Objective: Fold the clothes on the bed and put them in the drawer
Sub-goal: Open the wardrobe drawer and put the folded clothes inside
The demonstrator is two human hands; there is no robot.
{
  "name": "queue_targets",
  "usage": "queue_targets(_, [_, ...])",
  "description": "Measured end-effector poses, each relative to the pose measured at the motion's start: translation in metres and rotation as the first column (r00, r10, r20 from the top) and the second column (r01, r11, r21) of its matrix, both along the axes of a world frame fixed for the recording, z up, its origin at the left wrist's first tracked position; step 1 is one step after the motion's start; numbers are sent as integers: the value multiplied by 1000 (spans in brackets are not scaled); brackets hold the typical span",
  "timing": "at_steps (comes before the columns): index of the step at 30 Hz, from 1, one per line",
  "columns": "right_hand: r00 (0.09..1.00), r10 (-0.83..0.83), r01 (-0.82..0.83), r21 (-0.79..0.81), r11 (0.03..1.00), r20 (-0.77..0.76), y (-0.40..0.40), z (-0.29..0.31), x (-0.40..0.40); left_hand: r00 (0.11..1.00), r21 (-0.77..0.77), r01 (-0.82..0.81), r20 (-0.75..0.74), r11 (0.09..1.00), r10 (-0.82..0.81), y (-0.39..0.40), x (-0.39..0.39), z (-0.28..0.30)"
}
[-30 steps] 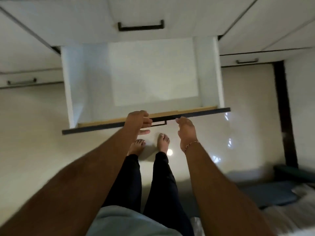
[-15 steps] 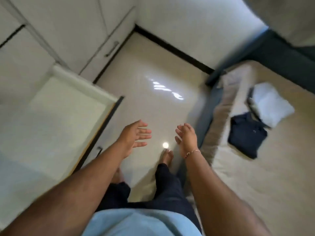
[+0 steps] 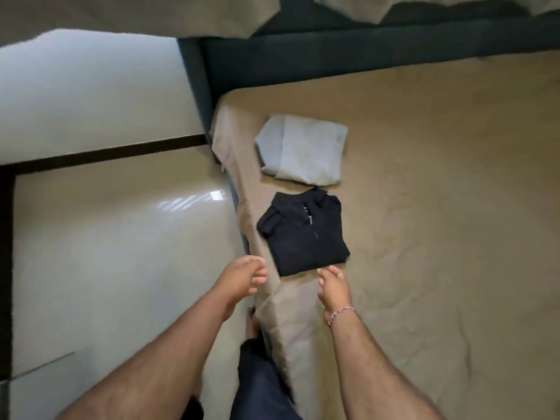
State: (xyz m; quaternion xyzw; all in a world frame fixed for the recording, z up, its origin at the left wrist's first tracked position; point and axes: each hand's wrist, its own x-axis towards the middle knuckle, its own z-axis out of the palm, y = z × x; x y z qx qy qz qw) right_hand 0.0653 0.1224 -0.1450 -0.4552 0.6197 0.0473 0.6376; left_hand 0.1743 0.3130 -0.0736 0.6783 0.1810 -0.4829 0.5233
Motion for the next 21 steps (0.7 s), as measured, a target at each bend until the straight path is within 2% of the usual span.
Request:
queue_targets(6, [987,-143,138,-64,988,-76,-46,-46,34,988,157,119,-120,980,-101,-55,46,-55])
queue_targets(8, [956,-271,267,-50,963,-114,-58,-71,48,983,192,141,-140,971,-115,-74,58,-83])
queue_targets(11, [857,-496,508,77,858,-138,-63,-85,62,996,255,28,-88,967,-6,-102,66,-97])
queue_targets(13, [827,-546,560,124,819,-132,-63,-85,73,993,276,-77,-63,958,98,-113,66,-108])
queue_targets(16, [829,-559,533,311,787,-8,-51,-60,87,909,167,-306,-242,937,340,-123,72,-112])
queue_targets(20, [789,-592,460,480,747,166,-29,-9,103,836,40,-445,-341,895,431,-130,98,-76])
queue_targets(21, [780,-603,463,493,737,168,-22,0,106,824,51,-445,-367,894,432,-135,111,-41])
